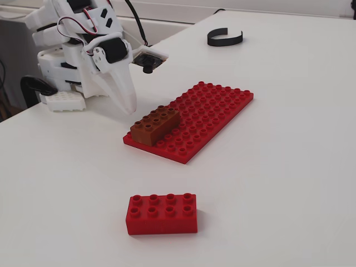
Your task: Grab the loose lego brick and stack it on top of the fixed one.
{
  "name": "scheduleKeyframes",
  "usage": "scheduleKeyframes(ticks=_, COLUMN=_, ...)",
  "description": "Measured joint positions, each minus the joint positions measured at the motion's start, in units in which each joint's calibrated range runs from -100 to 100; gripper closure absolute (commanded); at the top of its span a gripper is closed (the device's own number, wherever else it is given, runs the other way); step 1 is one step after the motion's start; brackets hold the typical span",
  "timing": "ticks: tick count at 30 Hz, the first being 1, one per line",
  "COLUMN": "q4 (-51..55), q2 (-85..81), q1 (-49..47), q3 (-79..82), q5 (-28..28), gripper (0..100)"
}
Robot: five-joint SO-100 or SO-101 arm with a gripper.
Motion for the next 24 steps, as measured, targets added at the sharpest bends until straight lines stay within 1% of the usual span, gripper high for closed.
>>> scheduleKeyframes(ticks=24, q4=0.0, q2=0.0, q1=-0.45, q3=0.0, q5=0.0, gripper=96)
